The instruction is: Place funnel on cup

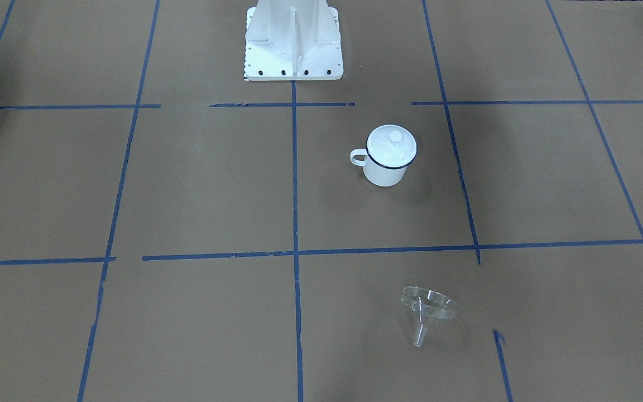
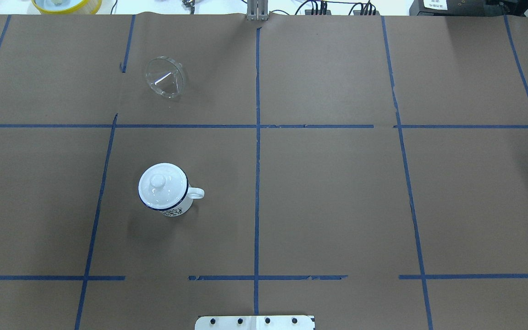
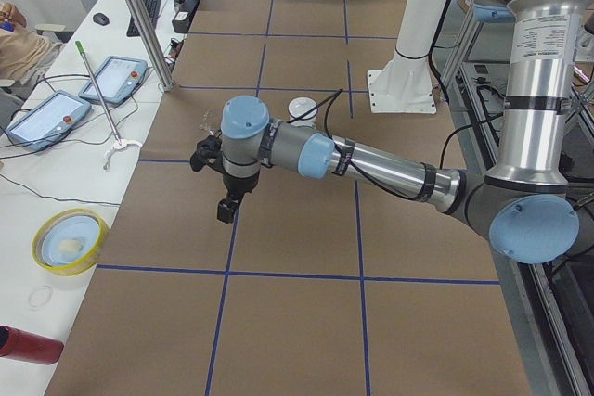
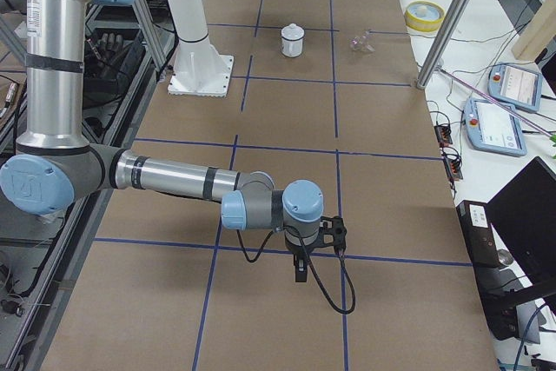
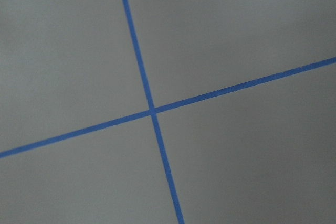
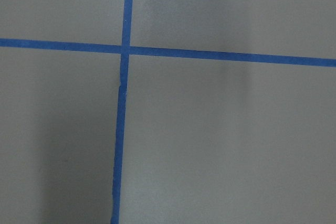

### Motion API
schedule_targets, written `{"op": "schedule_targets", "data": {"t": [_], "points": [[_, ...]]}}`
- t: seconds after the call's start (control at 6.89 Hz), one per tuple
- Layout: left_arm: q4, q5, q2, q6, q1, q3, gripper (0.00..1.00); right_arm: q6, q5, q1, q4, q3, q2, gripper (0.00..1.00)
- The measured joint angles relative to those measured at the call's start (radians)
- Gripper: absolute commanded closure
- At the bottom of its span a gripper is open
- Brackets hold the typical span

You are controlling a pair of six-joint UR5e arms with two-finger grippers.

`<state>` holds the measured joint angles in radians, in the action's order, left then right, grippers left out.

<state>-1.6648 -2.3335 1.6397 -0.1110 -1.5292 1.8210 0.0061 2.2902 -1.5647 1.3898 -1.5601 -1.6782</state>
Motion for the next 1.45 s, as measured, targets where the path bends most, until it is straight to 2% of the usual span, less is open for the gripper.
{"op": "schedule_targets", "data": {"t": [0.15, 0.44, 0.58, 0.73, 0.87, 1.02, 1.16, 1.45], "points": [[-0.102, -0.002, 0.039, 0.057, 0.008, -0.011, 0.00, 0.000, 0.000, 0.000, 0.000, 0.000, 0.000, 0.00], [-0.283, -0.050, 0.050, 0.200, 0.056, -0.015, 0.00, 0.000, 0.000, 0.000, 0.000, 0.000, 0.000, 0.00], [-0.350, -0.076, 0.053, 0.299, 0.155, -0.014, 0.00, 0.000, 0.000, 0.000, 0.000, 0.000, 0.000, 0.00], [-0.379, -0.057, 0.067, 0.484, 0.284, 0.007, 0.00, 0.000, 0.000, 0.000, 0.000, -0.001, 0.000, 0.00], [-0.376, 0.019, 0.081, 0.686, 0.412, 0.054, 0.00, 0.000, 0.000, 0.000, 0.000, 0.000, 0.000, 0.00], [-0.321, 0.125, 0.099, 0.874, 0.547, 0.122, 0.00, 0.000, 0.000, 0.000, 0.000, 0.000, 0.000, 0.00], [-0.197, 0.233, 0.148, 1.040, 0.677, 0.190, 0.00, 0.000, 0.000, 0.000, 0.000, 0.000, 0.000, 0.00], [0.086, 0.401, 0.317, 1.279, 0.874, 0.239, 0.00, 0.000, 0.000, 0.000, 0.000, 0.000, 0.000, 0.00]]}}
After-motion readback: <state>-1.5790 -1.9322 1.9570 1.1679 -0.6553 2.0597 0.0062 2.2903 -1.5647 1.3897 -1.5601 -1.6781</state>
